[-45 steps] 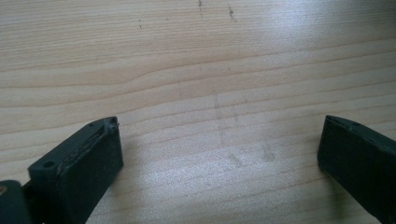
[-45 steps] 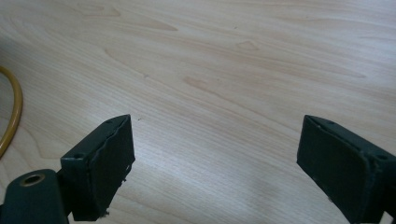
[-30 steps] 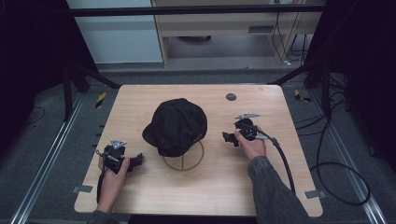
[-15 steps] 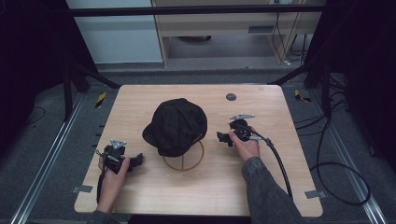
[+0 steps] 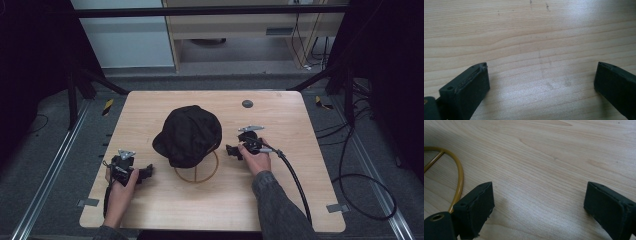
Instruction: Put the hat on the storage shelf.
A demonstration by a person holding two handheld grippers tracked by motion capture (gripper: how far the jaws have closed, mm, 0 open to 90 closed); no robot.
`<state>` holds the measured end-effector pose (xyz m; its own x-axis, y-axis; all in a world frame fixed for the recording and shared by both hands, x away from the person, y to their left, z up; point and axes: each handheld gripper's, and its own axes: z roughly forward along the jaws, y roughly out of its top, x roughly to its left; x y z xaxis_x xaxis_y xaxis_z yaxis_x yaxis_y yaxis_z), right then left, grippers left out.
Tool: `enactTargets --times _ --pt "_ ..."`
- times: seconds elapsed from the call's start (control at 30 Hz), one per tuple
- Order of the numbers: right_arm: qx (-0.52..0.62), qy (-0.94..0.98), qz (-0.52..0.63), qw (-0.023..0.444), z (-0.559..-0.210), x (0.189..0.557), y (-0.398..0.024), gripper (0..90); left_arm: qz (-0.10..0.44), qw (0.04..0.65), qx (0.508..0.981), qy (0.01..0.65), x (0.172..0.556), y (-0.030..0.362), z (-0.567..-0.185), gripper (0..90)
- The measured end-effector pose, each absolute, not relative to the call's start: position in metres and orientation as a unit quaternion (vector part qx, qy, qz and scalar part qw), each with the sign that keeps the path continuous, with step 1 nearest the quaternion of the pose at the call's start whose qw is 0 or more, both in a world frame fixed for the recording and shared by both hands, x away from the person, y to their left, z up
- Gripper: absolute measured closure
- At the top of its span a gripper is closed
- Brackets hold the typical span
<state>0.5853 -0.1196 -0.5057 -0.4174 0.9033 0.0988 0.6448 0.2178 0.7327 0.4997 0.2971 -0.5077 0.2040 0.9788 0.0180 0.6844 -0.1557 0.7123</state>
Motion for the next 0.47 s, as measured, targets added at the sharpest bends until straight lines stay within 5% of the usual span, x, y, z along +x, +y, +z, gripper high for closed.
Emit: enactTargets --times 0.47 --pt "0.494 0.773 0.333 0.220 -0.510 0.570 -0.111 6.8 0.251 0.295 0.715 0.582 0.503 0.300 -0.508 0.0"
